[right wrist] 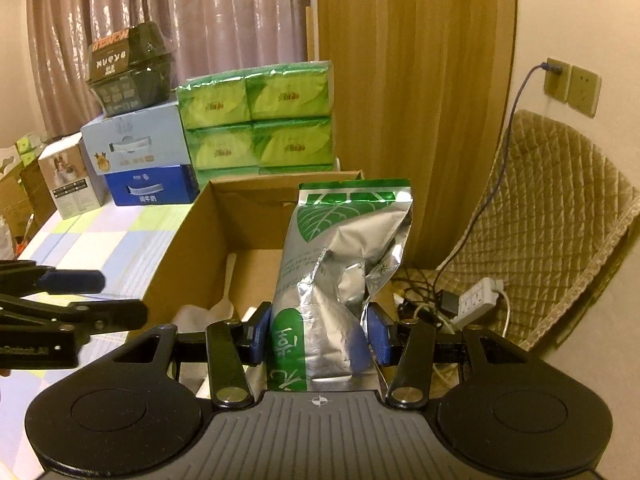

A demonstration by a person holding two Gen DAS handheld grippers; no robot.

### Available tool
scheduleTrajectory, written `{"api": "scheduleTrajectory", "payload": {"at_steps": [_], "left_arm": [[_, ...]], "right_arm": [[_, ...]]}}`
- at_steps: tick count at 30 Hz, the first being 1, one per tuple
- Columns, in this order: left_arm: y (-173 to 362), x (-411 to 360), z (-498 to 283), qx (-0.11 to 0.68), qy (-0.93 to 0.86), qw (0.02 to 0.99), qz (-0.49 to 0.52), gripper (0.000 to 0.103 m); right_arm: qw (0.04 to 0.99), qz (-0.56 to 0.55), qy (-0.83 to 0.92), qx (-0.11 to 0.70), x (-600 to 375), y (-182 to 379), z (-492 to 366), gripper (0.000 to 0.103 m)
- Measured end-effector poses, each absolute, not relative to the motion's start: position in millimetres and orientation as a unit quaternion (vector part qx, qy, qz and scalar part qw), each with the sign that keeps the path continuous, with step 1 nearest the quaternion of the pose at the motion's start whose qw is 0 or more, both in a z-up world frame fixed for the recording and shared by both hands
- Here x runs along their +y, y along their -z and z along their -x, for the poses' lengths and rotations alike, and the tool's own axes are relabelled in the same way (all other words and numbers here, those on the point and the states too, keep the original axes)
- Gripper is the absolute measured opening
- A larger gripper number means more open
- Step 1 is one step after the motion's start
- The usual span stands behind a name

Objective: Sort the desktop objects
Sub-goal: 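Carry the foil packet and blue box over the cardboard box, then open both tools to drop the packet and blue box into the box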

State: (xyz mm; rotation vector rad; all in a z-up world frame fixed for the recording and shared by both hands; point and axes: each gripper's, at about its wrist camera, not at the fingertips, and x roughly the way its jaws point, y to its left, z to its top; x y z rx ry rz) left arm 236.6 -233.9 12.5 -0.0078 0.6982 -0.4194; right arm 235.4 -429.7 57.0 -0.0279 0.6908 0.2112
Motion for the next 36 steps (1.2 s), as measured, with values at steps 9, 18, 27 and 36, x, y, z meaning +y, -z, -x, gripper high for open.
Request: {"api": "scheduleTrajectory", "payload": {"at_steps": [9, 18, 27, 36], "left_arm": [[-15.8, -210.1, -226.8, 0.335, 0.185, 0.924, 0.009, 0.066], [-19.2, -186.1, -211.2, 0.331, 0.163, 0.929, 0.016, 0.077], [-31.2, -166.4, -167.5, 0.324, 0.136, 0.936, 0.028, 0.099], [-47.3, -161.6, -110.7, 0.315, 0.118, 0.942, 0.024, 0.102]], "right_arm": [[0.938, 0.005, -0.119, 0.326, -414.2, -61.3, -253.3, 0.047], [0.948, -0.019, -0.105, 0.301, -417.2, -70.5, -237.2, 0.078], [0.948, -0.016, -0.097, 0.304, -414.9, -79.4, -173.3, 0.101], [0.948, 0.005, -0.089, 0.306, -408.2, -97.7, -101.8, 0.101]]}}
